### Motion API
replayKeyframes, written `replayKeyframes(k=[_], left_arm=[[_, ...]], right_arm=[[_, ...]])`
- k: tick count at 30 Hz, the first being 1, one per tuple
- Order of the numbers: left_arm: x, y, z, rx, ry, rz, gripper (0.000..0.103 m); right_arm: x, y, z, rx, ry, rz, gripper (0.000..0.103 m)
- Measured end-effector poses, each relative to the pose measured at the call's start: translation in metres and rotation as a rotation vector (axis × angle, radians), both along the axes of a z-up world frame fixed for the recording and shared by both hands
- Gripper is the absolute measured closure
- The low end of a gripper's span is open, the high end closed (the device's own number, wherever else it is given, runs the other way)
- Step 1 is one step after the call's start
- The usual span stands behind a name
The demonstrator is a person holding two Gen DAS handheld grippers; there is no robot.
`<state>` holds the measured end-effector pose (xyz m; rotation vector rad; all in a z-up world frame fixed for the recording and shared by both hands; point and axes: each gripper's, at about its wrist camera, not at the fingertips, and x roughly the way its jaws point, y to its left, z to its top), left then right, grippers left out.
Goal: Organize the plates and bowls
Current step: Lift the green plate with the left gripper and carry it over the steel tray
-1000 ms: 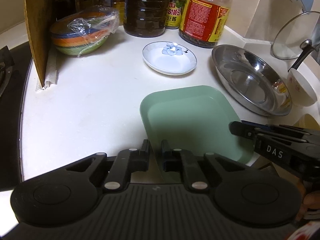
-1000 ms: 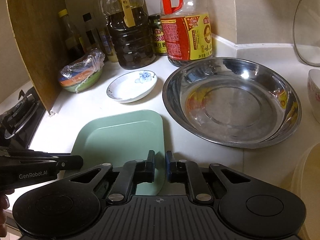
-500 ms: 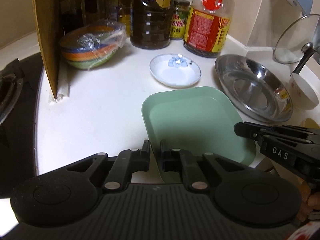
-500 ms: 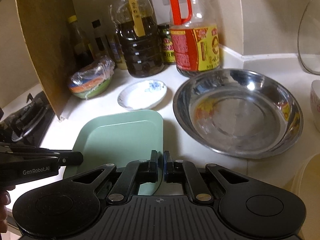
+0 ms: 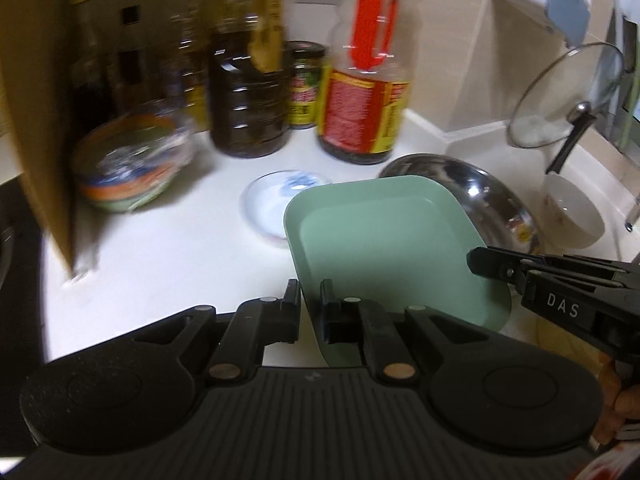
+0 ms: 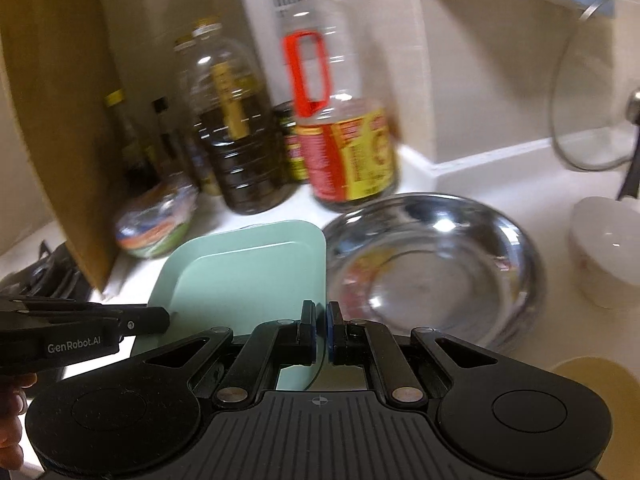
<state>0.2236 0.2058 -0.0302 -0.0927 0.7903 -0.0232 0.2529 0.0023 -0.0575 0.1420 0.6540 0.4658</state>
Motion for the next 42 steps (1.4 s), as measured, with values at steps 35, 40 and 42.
replayKeyframes(k=[35, 40, 42], left_arm=[[0.129, -0.085, -0.044, 0.014, 0.085, -0.203, 0.095], [0.132, -0.087, -0.048, 0.025, 0.095, -0.203, 0.095], [0.134, -0.088, -0.050, 0.028, 0.098, -0.203, 0.095]], right_arm=[[0.080, -0.067, -0.037, -0.128, 0.164, -0.246, 0.097], [0.085, -0.065, -0.040, -0.142, 0.185, -0.247, 0.097], [0.087, -0.064, -0.042, -0.139, 0.176, -0.255, 0.097]])
